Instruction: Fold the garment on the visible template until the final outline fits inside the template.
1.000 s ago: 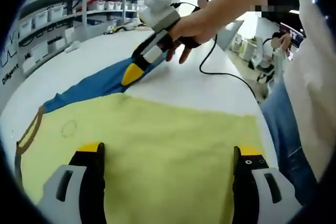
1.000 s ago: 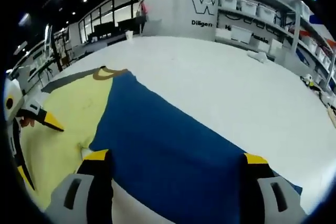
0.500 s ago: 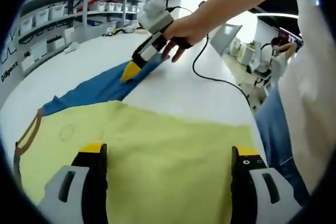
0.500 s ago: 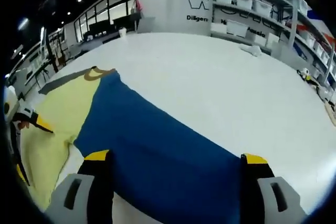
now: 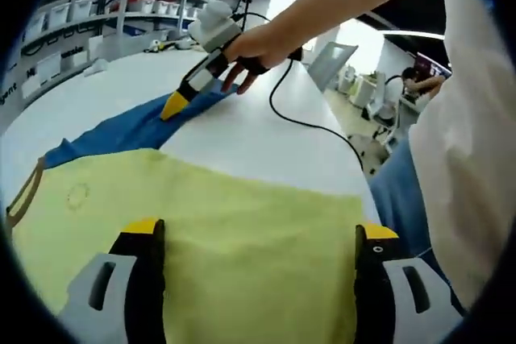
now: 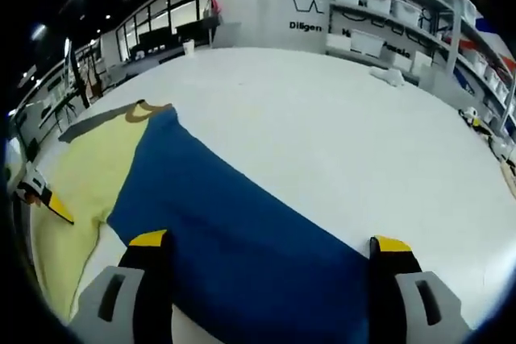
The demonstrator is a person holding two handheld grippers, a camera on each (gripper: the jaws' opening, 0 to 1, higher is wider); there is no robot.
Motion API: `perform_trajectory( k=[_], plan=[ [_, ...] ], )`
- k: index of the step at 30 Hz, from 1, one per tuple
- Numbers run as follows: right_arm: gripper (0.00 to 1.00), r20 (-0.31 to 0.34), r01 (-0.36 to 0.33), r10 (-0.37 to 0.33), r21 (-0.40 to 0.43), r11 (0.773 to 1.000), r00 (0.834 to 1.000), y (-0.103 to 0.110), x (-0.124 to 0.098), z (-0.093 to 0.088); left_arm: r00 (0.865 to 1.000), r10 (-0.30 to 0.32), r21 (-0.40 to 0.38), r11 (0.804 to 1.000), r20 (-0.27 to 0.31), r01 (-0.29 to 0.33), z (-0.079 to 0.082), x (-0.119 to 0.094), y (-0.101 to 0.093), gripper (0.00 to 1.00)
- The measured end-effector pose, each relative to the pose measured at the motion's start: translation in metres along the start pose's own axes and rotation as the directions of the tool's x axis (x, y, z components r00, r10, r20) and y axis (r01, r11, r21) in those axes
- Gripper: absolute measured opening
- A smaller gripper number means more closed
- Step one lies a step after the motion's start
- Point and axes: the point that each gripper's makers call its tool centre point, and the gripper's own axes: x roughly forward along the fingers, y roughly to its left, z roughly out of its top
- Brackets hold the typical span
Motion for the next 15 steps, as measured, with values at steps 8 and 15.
perform_trajectory(
  k=[8, 15],
  plan=[
    [0.99, 0.057, -0.034, 0.037, -0.066, 0.997, 0.998, 0.017, -0.008, 0.026, 0.938, 0.323, -0.167, 0.939, 0.125, -0.301, 0.02, -0.097, 0.088, 0.97],
    [0.99, 0.12, -0.17, 0.191, -0.16, 0.972, 0.974, 0.099, -0.004, 0.057, 0.794, 0.607, -0.328, 0.743, -0.039, -0.584, -0.079, -0.227, 0.178, 0.97]
  ],
)
